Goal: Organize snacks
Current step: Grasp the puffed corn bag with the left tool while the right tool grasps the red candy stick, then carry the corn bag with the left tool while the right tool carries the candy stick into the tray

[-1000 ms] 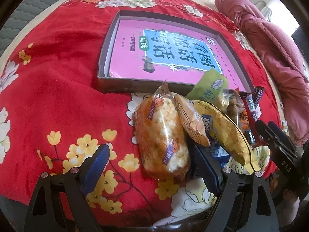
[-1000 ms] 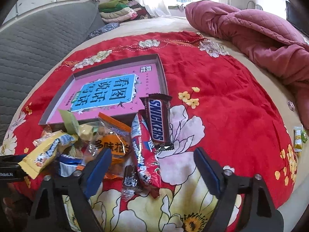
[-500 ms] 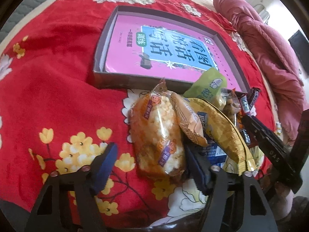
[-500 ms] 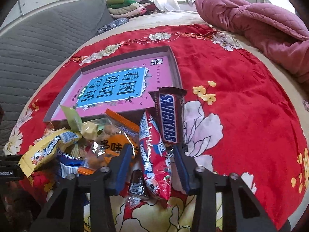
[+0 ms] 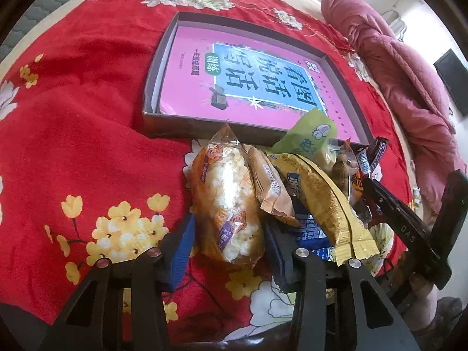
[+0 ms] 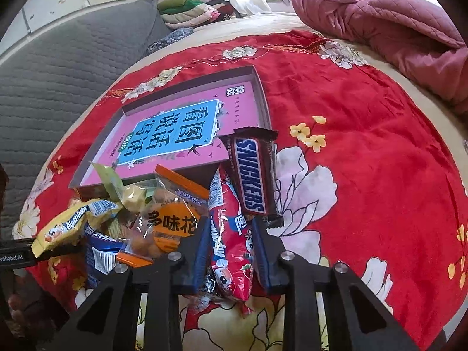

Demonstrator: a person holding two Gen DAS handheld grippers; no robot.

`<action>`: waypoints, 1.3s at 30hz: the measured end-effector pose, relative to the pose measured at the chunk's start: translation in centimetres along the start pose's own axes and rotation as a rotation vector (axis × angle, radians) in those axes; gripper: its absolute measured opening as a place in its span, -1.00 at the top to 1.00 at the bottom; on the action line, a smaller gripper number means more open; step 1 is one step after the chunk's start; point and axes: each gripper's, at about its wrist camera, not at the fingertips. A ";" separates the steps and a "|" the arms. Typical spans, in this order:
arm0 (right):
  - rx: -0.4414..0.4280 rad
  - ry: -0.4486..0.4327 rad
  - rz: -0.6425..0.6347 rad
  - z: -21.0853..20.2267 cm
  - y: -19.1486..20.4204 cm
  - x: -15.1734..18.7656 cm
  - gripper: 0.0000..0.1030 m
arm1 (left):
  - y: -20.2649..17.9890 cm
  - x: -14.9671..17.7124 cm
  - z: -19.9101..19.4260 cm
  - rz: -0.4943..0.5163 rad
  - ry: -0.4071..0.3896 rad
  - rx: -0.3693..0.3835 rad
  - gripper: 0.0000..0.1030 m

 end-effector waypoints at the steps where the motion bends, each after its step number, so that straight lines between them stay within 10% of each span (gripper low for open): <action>1: 0.003 0.002 -0.001 0.1 0.0 0.0 0.43 | -0.1 -0.2 0.2 -0.001 0.007 -0.011 0.05; 39: -0.086 -0.136 -0.021 -3.7 0.7 -0.5 0.55 | 2.3 -0.5 -3.6 -0.060 -0.110 0.026 0.38</action>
Point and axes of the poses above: each gripper's, at about its wrist camera, not at the fingertips, and z roughly the way its jaws point, y to its left, x to its underside, and after that the axes turned 6 degrees about x, right-handed
